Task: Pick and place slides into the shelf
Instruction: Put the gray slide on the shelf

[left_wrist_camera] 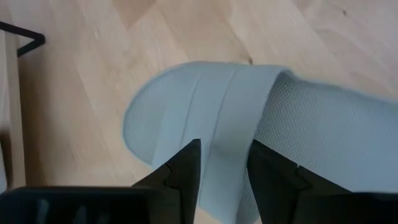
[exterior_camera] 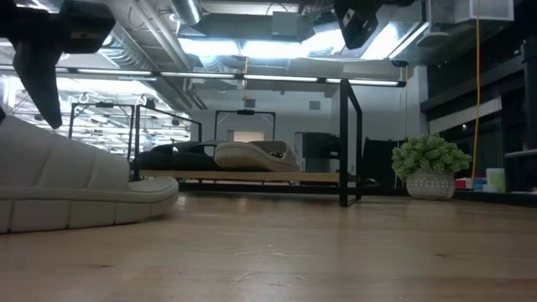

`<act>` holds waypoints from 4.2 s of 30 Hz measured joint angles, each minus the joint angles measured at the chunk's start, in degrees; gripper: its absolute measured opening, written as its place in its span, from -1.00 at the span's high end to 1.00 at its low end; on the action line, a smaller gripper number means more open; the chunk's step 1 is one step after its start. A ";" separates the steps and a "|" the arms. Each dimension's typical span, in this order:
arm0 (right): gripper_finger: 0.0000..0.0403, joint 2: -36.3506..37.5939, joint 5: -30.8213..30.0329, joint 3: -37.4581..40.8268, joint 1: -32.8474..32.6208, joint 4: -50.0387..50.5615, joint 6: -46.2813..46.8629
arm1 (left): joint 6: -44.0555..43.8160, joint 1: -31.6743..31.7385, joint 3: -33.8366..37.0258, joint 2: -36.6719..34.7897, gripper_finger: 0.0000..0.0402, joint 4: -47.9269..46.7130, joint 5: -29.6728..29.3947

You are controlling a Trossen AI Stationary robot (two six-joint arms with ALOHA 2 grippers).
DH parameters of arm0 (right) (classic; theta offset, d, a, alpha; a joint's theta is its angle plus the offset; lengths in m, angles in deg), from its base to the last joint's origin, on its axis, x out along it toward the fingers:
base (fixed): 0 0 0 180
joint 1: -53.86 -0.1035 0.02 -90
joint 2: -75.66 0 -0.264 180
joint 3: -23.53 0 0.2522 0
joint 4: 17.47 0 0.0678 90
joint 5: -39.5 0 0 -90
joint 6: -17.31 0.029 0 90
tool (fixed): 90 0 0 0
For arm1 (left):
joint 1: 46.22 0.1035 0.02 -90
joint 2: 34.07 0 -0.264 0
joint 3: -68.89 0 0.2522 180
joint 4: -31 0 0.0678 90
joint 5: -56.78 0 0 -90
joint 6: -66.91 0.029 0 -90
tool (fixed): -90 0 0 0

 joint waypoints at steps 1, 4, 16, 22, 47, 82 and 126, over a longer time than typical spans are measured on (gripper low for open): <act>0.96 0.00 0.00 0.00 0.00 0.16 0.00 | 0.00 0.07 -0.14 0.00 0.44 -0.02 0.04; 0.96 0.00 0.00 0.00 0.00 0.59 0.00 | 0.00 0.55 -0.27 0.00 0.56 0.00 0.64; 0.96 0.00 0.00 0.00 0.00 1.35 -0.16 | -0.02 3.27 -0.36 -0.09 0.96 0.13 3.54; 0.96 0.00 0.00 0.00 -0.02 1.86 -0.21 | 2.28 2.06 -0.34 -0.10 0.98 -0.25 -1.97; 0.98 10.77 1.68 -0.02 -4.13 8.17 -11.81 | 17.95 11.26 -12.94 -7.82 1.00 -5.41 -11.16; 0.98 10.71 1.44 0.02 -4.13 10.31 -18.14 | 48.28 50.01 -15.35 0.55 1.00 25.75 11.91; 0.98 10.71 1.38 0.02 -4.04 11.75 -16.38 | 46.01 56.40 -15.33 14.59 1.00 41.49 13.00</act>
